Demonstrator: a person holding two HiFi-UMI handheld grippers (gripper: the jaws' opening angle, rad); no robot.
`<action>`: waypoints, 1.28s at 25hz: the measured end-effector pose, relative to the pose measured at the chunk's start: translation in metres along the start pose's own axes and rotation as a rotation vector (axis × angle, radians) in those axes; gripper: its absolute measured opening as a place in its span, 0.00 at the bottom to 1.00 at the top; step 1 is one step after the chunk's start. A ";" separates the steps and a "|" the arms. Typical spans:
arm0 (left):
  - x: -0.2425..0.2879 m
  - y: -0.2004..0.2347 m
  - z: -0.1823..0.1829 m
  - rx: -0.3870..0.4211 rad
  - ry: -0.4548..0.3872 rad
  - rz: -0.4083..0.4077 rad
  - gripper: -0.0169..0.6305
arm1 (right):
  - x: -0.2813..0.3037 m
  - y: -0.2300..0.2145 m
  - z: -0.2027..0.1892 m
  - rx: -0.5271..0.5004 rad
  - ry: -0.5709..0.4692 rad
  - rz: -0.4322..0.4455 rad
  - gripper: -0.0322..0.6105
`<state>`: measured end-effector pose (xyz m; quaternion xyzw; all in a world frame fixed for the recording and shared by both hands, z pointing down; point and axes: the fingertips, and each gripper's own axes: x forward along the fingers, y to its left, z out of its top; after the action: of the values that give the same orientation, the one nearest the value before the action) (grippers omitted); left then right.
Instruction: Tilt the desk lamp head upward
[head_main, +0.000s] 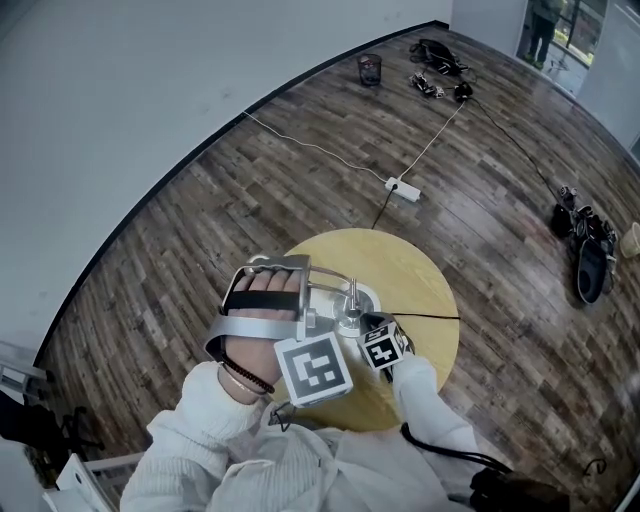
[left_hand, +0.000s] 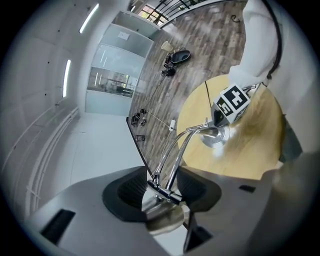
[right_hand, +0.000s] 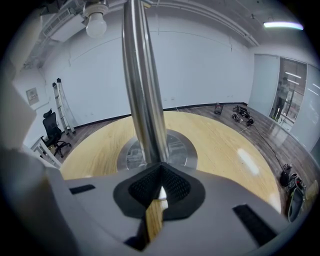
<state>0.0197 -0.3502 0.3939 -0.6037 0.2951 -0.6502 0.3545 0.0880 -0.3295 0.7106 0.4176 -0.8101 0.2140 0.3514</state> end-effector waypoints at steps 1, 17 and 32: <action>0.000 0.004 0.001 0.041 0.017 0.018 0.32 | 0.000 -0.001 0.000 0.003 -0.002 0.000 0.06; 0.006 -0.018 -0.011 -0.110 -0.048 0.002 0.30 | 0.002 0.000 -0.004 -0.004 -0.022 -0.011 0.06; -0.022 -0.021 -0.059 -0.490 -0.295 0.293 0.32 | -0.006 -0.011 -0.005 0.129 -0.041 -0.078 0.06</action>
<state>-0.0409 -0.3227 0.3925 -0.7101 0.4720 -0.4071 0.3274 0.1019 -0.3292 0.7101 0.4748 -0.7848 0.2433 0.3154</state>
